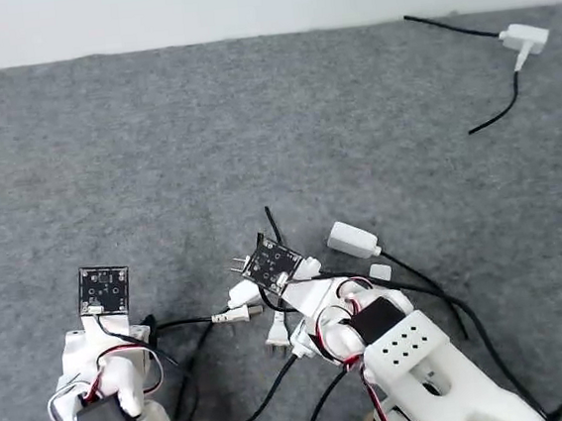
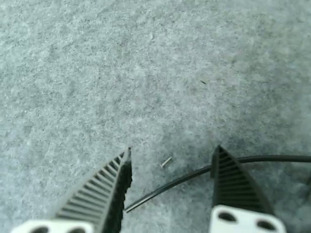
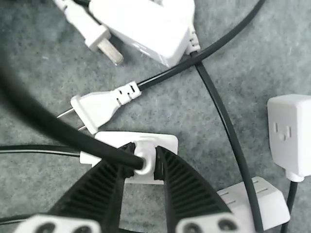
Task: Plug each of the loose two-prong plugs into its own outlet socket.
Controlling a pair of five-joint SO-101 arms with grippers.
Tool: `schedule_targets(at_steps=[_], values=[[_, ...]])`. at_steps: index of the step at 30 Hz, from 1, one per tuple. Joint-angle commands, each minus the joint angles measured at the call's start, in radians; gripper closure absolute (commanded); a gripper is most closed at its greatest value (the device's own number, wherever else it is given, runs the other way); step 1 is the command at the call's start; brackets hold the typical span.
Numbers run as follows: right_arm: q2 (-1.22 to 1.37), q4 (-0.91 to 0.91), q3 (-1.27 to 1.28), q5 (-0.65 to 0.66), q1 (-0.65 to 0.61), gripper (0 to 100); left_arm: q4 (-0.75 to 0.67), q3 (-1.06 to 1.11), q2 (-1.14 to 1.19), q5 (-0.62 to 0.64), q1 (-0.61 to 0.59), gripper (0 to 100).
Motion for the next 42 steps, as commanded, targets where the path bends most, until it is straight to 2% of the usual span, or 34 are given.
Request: schedule_targets(at_steps=[1,7,13,27,33,36,42], values=[[0.022,0.005,0.089,0.052,0.012,99.0,-0.018,-0.010,-0.006,-0.006,-0.003,75],[0.022,0.005,0.103,0.064,0.048,99.0,-0.020,-0.010,-0.008,-0.006,-0.002,75],[0.015,0.007,0.141,0.195,0.042,99.0,-0.020,-0.010,-0.008,-0.006,-0.002,75],[0.012,0.008,0.123,0.204,0.048,98.3,-0.020,-0.010,-0.008,-0.006,-0.002,75],[0.012,0.028,0.120,0.199,0.056,87.1,-0.020,-0.010,-0.008,-0.006,-0.002,75],[0.012,0.028,0.118,0.199,0.105,81.8,-0.020,-0.010,-0.008,-0.006,-0.003,75],[0.012,0.028,0.117,0.199,0.131,79.3,-0.020,-0.010,-0.008,-0.006,-0.003,75]])
